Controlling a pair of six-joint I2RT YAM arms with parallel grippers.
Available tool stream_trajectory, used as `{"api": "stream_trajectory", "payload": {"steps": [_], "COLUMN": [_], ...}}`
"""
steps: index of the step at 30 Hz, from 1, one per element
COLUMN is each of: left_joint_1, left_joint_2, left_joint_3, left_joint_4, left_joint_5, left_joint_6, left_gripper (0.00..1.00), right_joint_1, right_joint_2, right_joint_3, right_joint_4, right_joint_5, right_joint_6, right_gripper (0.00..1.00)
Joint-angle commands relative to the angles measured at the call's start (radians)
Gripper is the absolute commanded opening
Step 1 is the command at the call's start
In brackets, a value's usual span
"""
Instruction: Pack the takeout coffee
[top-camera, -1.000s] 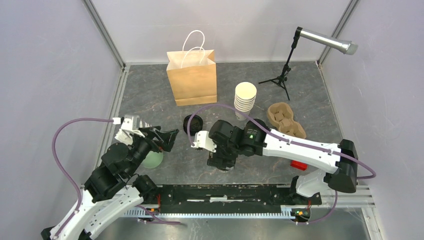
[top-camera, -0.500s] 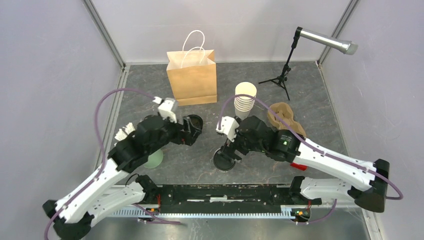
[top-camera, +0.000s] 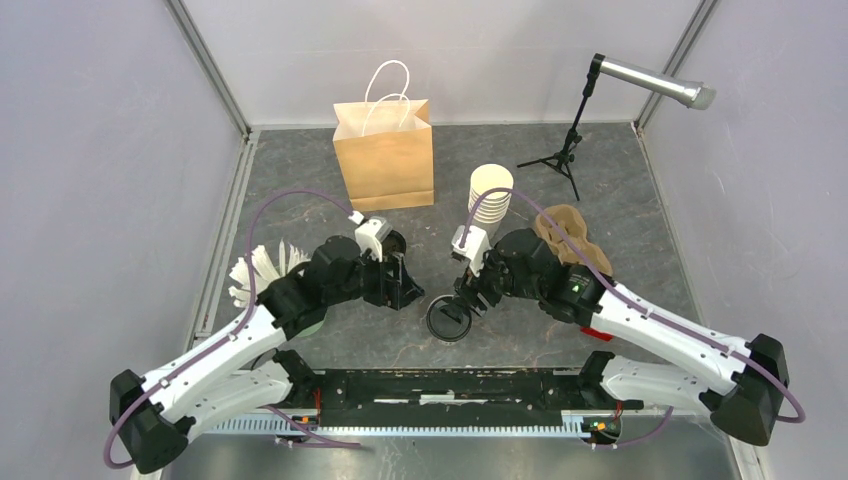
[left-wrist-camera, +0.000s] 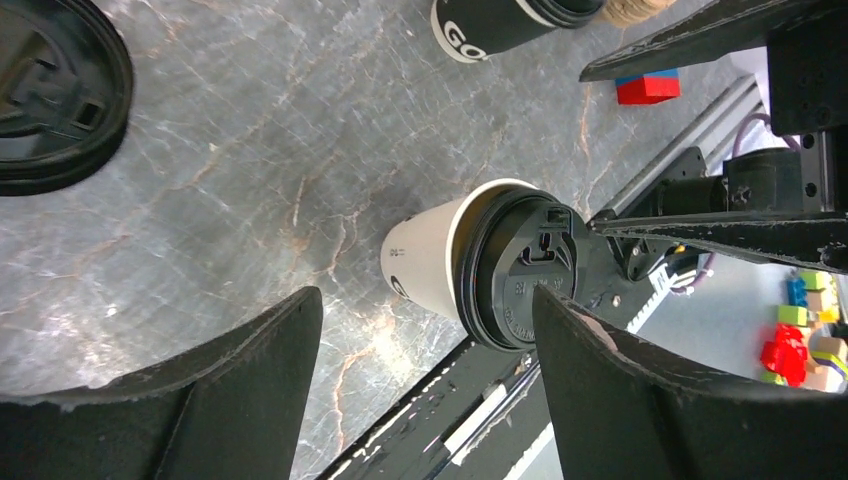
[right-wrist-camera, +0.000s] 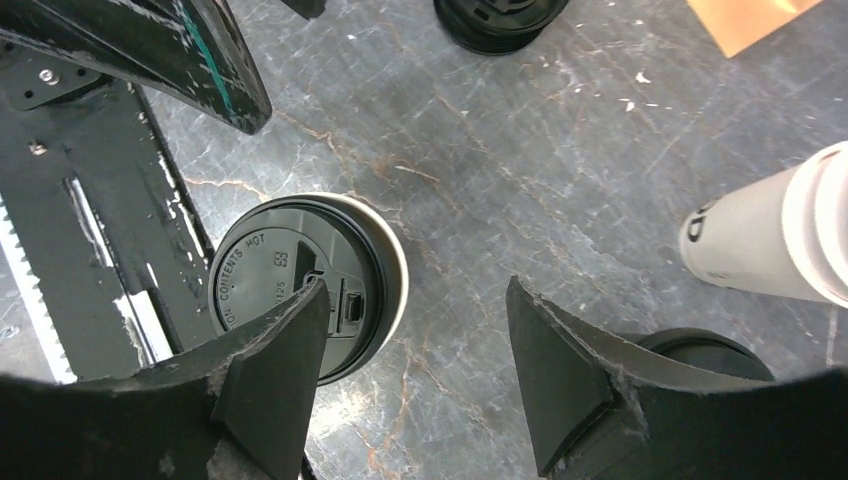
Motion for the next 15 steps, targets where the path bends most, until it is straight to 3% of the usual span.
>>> {"api": "stream_trajectory", "payload": {"steps": [1, 15], "left_joint_1": [-0.004, -0.005], "left_joint_2": [0.017, 0.120], "left_joint_3": [-0.057, -0.151], "left_joint_4": [0.163, 0.326], "left_joint_5": [0.089, 0.164], "left_joint_6": [-0.074, -0.087], "left_gripper": [0.82, 0.78], "right_joint_1": [-0.031, -0.085], "right_joint_2": [0.020, 0.072], "right_joint_3": [-0.045, -0.084], "right_joint_4": [0.089, 0.131], "right_joint_5": [-0.138, -0.192], "right_joint_6": [-0.008, -0.016], "right_gripper": [0.71, 0.58]}}
